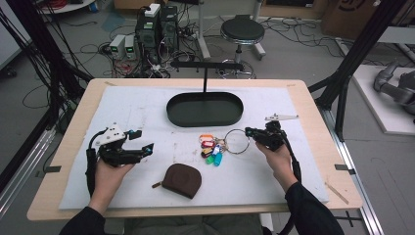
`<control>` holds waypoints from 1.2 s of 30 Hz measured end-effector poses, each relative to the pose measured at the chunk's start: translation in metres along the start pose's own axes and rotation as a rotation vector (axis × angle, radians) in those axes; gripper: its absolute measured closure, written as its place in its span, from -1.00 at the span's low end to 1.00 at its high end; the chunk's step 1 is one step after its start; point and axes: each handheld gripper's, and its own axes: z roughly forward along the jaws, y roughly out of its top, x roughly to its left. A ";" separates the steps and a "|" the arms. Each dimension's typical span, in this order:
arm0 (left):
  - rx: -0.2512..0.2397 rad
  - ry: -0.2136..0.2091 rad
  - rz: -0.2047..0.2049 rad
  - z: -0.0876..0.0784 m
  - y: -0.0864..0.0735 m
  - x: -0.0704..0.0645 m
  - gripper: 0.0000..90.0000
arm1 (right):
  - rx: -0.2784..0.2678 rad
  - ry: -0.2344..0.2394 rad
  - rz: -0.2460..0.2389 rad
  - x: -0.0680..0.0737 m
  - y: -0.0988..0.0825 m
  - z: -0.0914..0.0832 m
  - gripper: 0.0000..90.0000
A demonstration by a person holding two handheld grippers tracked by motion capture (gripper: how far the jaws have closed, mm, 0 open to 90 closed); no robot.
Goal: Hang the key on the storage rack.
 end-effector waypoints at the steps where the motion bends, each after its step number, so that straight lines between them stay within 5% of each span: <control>1: 0.001 -0.001 0.001 0.000 0.000 0.000 -0.35 | -0.017 0.026 0.005 0.003 0.000 -0.001 0.95; 19: 0.002 -0.008 0.003 0.002 0.000 -0.001 -0.35 | 0.014 0.119 0.020 0.012 -0.001 0.003 0.94; 28: -0.001 -0.009 0.002 0.002 0.000 0.000 -0.35 | 0.004 0.099 -0.135 0.034 0.016 -0.004 0.96; 36: -0.004 -0.011 -0.003 0.001 0.000 0.001 -0.35 | -0.050 0.133 -0.164 0.037 0.037 -0.019 0.96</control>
